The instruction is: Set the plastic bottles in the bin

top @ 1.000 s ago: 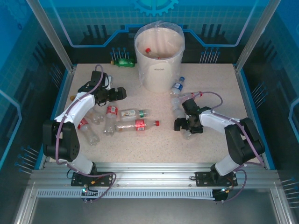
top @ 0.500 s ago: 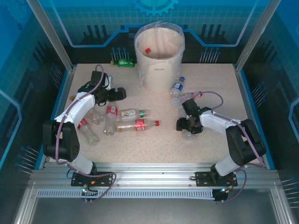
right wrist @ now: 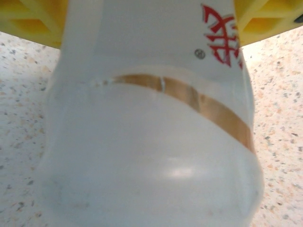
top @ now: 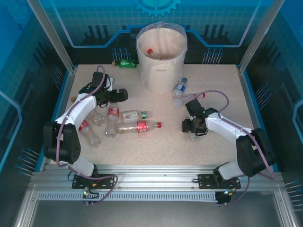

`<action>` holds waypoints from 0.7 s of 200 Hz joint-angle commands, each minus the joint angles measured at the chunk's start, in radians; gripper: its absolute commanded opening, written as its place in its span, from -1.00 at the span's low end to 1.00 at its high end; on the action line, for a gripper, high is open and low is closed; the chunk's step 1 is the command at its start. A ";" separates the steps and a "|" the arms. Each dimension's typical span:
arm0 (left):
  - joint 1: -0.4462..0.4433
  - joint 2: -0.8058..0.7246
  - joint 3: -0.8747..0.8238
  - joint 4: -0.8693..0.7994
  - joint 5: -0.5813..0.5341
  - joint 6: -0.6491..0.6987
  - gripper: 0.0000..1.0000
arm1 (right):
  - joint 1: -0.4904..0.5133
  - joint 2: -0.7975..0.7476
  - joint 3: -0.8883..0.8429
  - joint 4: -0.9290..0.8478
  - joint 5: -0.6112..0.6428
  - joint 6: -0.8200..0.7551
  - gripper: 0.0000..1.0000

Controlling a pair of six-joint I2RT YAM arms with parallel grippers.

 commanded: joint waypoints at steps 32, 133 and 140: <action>-0.008 -0.014 0.005 -0.029 -0.008 0.017 0.98 | 0.006 -0.174 0.143 -0.168 0.045 -0.091 0.24; -0.070 -0.047 0.050 -0.082 0.014 -0.002 0.99 | -0.043 -0.114 0.619 -0.317 0.104 -0.305 0.22; -0.076 -0.047 0.052 -0.082 0.016 -0.005 0.99 | -0.047 -0.103 0.659 -0.312 0.104 -0.316 0.22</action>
